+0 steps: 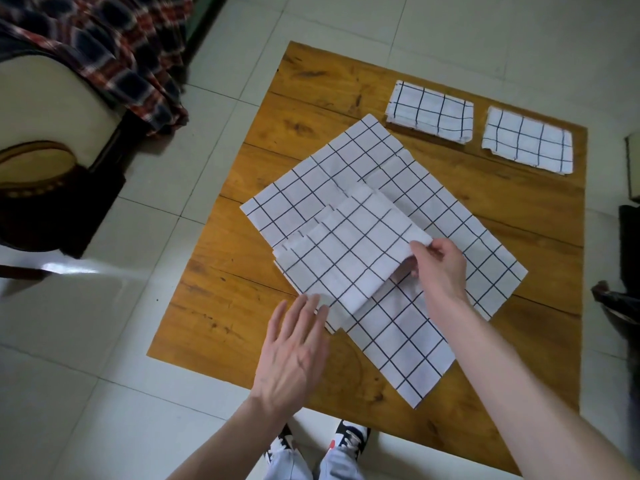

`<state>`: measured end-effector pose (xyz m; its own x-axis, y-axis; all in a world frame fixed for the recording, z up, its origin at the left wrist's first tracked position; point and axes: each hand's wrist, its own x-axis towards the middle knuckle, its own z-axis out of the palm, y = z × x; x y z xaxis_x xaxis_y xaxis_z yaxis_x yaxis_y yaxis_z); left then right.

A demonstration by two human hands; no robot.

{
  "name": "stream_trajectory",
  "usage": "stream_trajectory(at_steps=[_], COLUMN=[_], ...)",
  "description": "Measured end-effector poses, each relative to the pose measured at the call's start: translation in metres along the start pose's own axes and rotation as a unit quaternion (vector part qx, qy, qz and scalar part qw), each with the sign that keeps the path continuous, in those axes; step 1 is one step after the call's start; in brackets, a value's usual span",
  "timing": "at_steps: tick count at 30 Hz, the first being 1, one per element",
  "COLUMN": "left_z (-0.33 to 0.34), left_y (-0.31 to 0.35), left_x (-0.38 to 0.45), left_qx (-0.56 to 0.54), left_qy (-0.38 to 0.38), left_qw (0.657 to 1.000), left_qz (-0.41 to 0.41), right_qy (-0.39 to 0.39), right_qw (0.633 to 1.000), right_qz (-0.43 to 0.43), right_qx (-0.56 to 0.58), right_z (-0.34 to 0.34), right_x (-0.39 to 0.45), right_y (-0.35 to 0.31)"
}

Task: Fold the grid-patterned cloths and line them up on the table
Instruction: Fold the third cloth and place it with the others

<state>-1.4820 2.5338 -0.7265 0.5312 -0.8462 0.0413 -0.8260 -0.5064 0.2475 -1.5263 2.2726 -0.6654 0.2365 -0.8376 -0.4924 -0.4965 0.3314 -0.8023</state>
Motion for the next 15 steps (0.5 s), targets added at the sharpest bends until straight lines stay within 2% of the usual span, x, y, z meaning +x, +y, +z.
stream_trajectory(at_steps=[3,6,10,13,15], left_z=[-0.003,0.000,0.007,0.011,0.012], left_y=[-0.003,-0.002,0.002,0.004,0.006], left_x=[0.002,0.001,0.002,0.005,0.007], left_qx=[-0.004,-0.004,-0.002,-0.002,0.001], left_qy=[0.011,0.004,-0.025,-0.035,-0.044], left_qw=[1.000,1.000,1.000,0.999,0.999], left_qz=[-0.018,0.005,0.009,-0.001,-0.007], right_qy=[0.025,0.045,0.059,0.078,0.111], right_qw=[0.994,0.993,0.995,0.979,0.958], right_qz=[0.064,0.074,0.014,-0.054,-0.134], right_qx=[0.085,0.080,-0.079,-0.181,-0.229], right_z=[-0.015,-0.023,-0.030,-0.032,-0.031], right_x=[-0.023,-0.040,-0.048,-0.046,-0.046], right_y=[0.013,0.032,0.057,0.069,0.076])
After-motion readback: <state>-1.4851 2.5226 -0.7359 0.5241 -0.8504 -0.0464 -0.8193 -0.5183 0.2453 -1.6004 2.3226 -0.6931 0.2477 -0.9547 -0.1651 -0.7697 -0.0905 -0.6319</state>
